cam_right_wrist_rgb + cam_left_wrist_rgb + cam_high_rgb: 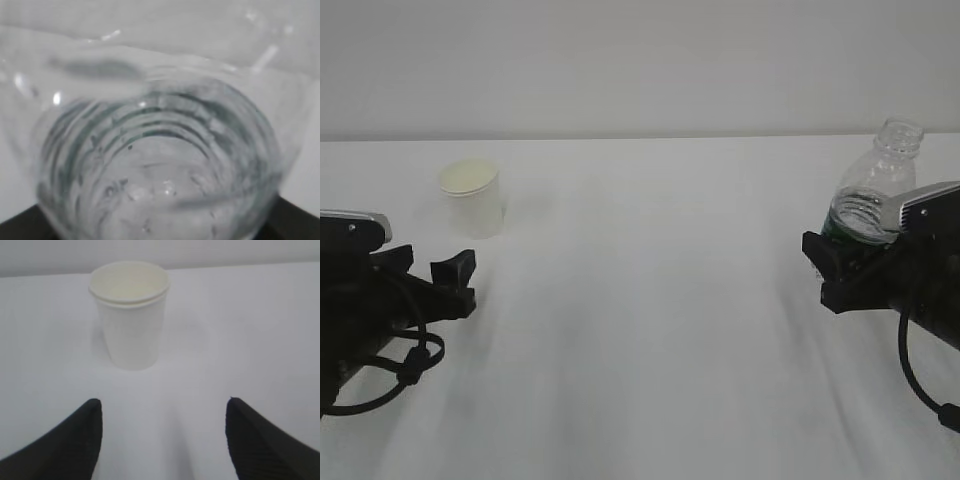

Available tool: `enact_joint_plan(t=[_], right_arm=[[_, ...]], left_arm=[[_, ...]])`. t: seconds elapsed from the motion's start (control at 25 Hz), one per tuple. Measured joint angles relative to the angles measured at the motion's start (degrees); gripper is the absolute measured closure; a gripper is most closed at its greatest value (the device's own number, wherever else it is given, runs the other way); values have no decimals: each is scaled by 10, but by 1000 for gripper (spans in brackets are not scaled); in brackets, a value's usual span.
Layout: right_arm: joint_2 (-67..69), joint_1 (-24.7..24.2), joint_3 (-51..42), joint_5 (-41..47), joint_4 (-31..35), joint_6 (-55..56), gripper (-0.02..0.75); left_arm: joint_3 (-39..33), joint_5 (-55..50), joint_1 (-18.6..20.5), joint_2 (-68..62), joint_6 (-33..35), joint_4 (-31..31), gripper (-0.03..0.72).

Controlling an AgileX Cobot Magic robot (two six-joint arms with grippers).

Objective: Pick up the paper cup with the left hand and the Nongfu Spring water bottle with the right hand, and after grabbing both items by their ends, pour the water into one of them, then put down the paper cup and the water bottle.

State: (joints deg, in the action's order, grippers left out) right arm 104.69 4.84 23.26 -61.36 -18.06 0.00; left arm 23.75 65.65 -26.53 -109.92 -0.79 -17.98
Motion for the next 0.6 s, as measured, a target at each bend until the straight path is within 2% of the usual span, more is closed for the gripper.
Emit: enact_joint_plan(t=[0.08, 0.2, 0.44, 0.6], right_arm=[[0, 0, 0, 0, 0, 0, 262], [0, 0, 0, 0, 0, 0, 262], [0, 0, 0, 0, 0, 0, 262], [0, 0, 0, 0, 0, 0, 262]], left_arm=[[15, 0, 10, 0, 0, 5, 130], [33, -1, 46, -1, 0, 45, 131], [58, -29, 146, -1, -12, 191, 131], [67, -67, 177, -3, -25, 254, 131]])
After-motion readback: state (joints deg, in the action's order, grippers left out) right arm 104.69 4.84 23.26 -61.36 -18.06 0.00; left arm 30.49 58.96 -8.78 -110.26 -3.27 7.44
